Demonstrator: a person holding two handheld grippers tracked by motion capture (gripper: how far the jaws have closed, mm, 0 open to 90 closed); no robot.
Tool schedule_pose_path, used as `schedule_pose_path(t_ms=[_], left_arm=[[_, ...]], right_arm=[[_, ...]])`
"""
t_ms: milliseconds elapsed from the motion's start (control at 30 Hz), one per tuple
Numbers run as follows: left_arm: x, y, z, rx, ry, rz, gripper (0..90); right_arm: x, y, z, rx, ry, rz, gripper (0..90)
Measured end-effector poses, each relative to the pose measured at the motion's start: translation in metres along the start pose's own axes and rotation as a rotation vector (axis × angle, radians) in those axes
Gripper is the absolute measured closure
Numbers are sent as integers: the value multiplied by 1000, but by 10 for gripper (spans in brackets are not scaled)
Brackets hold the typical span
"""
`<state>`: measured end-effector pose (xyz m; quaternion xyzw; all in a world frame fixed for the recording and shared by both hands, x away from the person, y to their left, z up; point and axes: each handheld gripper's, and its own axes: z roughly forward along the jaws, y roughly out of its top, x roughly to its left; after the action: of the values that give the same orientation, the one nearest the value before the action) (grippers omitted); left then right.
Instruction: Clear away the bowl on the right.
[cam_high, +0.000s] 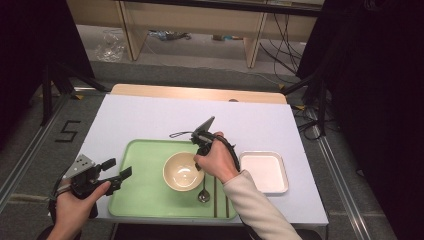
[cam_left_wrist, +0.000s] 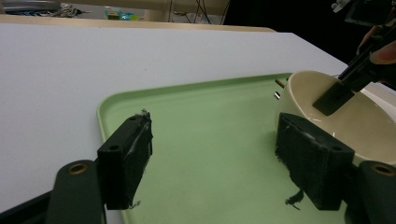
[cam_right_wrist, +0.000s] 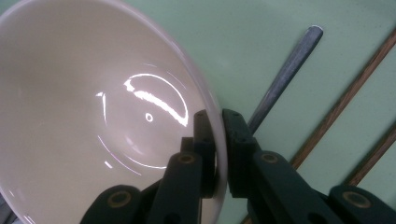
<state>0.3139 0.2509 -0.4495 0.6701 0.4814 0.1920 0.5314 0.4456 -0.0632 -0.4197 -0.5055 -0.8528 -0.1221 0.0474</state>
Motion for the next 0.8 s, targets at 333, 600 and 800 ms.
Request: schedule_pose_path(t_ms=[333,600,800], left_arm=[[0,0,0,1,4,-1,271],[-1,0,1,-3,-1,-5,271],[-1,0,0,4,5,-1,271]], right_arm=[[-1,0,2,15,-1,-7,857],[-1,2,6,25,12,-3,856],[-2,2,8,10,7,-4,855]])
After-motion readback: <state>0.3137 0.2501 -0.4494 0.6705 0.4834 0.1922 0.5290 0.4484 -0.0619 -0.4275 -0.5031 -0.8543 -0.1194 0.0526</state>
